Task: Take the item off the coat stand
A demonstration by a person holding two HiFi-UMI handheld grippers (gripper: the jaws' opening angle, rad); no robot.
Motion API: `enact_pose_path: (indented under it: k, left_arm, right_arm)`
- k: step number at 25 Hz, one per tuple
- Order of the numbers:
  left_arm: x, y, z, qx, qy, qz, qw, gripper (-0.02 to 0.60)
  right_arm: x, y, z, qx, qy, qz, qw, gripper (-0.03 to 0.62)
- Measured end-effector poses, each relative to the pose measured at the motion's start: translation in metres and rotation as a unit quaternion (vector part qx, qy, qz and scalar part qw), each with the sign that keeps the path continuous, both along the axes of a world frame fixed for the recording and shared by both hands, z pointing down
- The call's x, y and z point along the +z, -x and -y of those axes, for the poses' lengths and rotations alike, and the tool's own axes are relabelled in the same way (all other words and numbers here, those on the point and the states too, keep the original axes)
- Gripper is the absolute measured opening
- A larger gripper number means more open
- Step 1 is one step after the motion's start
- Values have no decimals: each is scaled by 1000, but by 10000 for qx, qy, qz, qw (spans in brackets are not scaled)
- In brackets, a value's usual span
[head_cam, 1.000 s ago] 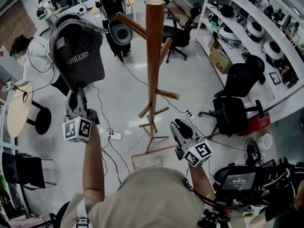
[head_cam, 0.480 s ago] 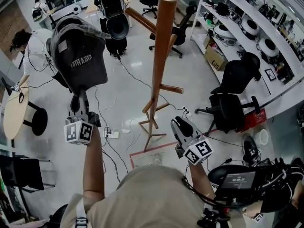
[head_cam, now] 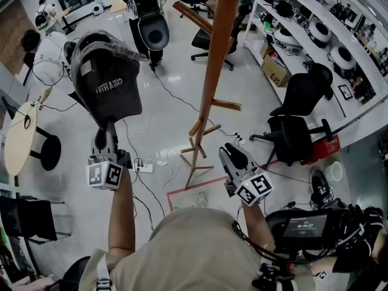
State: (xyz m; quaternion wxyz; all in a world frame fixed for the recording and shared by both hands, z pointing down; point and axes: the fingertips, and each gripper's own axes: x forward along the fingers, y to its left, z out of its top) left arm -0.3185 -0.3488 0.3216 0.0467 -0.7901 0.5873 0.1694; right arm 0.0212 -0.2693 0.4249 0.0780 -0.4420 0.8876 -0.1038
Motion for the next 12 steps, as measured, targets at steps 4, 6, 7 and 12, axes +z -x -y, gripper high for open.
enact_pose_path:
  k: [4,6,7,12]
  left_arm:
    - [15,3,-14,136,123,-39,9998,34]
    - [23,4,-19,205,194,-62,9996,34]
    - [26,5,-20,239,220,-67,9994,34]
    - [25,6,-22,307,292,-57,9991,34]
  right_arm:
    - [4,10,-4,0,-10,-32,10000,97]
    - [3,15,-5,-2,7,-40,10000,97]
    - [1,17,-4,-8,7,-45,10000,97]
    - [-10,20,0,-15,-33,-41,10000,97]
